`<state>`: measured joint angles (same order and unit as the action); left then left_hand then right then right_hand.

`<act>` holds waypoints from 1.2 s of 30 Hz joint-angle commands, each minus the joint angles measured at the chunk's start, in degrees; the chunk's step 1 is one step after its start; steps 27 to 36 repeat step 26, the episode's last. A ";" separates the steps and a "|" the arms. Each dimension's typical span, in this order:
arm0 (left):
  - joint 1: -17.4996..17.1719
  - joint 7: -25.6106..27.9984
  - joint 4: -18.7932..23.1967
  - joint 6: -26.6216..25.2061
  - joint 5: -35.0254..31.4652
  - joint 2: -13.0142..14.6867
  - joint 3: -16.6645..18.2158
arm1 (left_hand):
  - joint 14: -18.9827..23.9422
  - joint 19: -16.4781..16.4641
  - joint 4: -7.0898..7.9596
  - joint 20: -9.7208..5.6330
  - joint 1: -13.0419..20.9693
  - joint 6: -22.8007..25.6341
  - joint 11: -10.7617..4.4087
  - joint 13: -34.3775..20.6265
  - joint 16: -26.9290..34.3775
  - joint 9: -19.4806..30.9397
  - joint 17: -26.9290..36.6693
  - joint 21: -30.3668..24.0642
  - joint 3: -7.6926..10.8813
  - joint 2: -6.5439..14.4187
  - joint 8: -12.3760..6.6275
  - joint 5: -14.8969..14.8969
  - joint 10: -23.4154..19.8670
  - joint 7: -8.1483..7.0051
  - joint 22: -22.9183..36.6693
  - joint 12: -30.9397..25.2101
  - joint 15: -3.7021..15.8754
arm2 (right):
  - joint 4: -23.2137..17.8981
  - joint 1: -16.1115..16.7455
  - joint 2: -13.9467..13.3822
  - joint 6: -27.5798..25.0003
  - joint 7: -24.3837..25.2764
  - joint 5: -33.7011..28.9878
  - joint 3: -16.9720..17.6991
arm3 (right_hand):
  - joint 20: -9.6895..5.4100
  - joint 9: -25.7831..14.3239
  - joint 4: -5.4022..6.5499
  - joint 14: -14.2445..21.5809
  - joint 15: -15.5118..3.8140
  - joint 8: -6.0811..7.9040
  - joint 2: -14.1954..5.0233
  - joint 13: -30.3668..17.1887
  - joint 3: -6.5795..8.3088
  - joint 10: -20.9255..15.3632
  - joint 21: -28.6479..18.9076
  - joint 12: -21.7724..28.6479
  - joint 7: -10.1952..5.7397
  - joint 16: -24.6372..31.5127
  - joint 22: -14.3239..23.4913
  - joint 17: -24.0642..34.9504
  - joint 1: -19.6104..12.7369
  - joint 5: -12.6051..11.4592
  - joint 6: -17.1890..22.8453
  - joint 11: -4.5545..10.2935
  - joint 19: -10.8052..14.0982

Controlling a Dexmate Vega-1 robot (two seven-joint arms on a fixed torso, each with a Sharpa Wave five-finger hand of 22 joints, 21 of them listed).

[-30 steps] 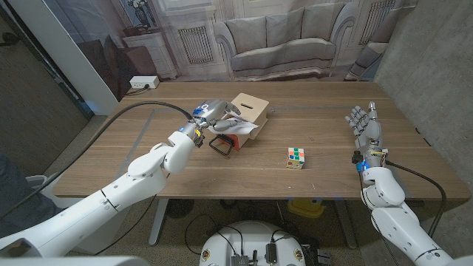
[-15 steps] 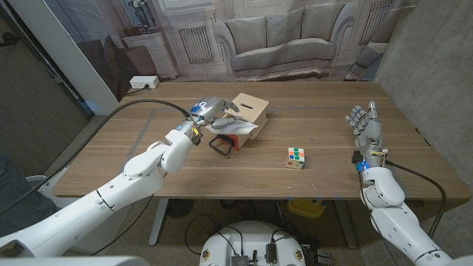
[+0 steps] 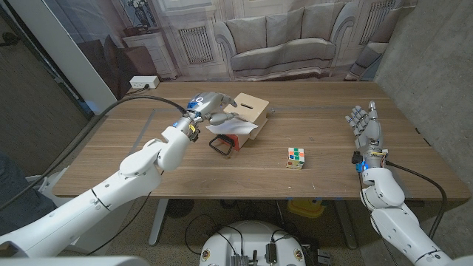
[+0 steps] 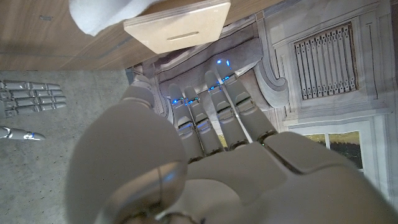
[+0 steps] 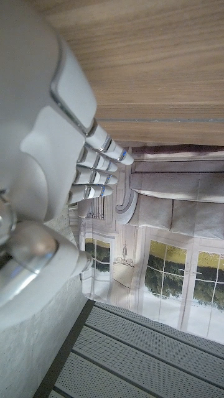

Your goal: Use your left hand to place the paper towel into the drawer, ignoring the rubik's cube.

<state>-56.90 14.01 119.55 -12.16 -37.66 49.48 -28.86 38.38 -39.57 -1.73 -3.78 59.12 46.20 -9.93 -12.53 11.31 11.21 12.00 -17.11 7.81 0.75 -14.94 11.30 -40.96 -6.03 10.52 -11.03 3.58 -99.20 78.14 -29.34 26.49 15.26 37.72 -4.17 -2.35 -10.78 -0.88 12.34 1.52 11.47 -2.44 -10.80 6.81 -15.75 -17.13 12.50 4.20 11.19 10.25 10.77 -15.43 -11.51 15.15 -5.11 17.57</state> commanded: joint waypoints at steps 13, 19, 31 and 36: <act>-3.14 2.18 3.56 -0.17 -0.62 1.20 4.23 | -0.09 -0.41 0.09 -0.78 -0.43 0.31 -0.22 0.08 0.41 0.18 0.07 0.26 -0.49 -0.06 0.41 0.25 -0.27 -0.39 0.23 -0.37 6.45 | 0.49 0.33 0.88 1.48 -0.47 -0.48 -0.66 | -0.49 -0.19 -0.28 0.35 0.16 -0.17 -0.51 -0.09 -0.11 -0.56 0.53 -0.03 0.07 -0.15 0.31 0.11 0.00 0.22 0.43 0.01 0.46; -3.85 2.26 4.13 -0.28 -0.78 1.24 4.55 | -0.04 -0.39 0.11 -0.74 -0.47 0.39 -0.29 0.10 0.45 0.18 0.07 0.32 -0.50 0.00 0.44 0.27 -0.29 -0.43 0.23 -0.38 6.37 | 0.46 0.45 0.79 1.46 -0.63 -0.28 -0.67 | -0.47 -0.19 -0.30 0.35 0.14 -0.15 -0.53 -0.09 -0.12 -0.57 0.61 -0.03 0.14 -0.16 0.32 0.11 0.00 0.23 0.47 -0.05 0.49; -4.61 1.89 4.67 -1.04 -0.78 1.22 4.93 | 0.01 -0.45 0.11 -0.76 -0.48 0.45 -0.24 0.11 0.49 0.19 0.06 0.35 -0.52 0.04 0.47 0.28 -0.29 -0.51 0.24 -0.38 6.36 | 0.72 -0.24 0.42 0.26 -0.85 0.23 -0.96 | -0.48 -0.19 -0.32 0.39 0.13 -0.18 -0.56 -0.09 -0.13 -0.60 0.69 -0.03 0.12 -0.15 0.32 0.12 0.00 0.23 0.39 -0.05 0.53; -4.61 1.89 4.67 -1.04 -0.78 1.22 4.93 | 0.01 -0.45 0.11 -0.76 -0.48 0.45 -0.24 0.11 0.49 0.19 0.06 0.35 -0.52 0.04 0.47 0.28 -0.29 -0.51 0.24 -0.38 6.36 | 0.72 -0.24 0.42 0.26 -0.85 0.23 -0.96 | -0.48 -0.19 -0.32 0.39 0.13 -0.18 -0.56 -0.09 -0.13 -0.60 0.69 -0.03 0.12 -0.15 0.32 0.12 0.00 0.23 0.39 -0.05 0.53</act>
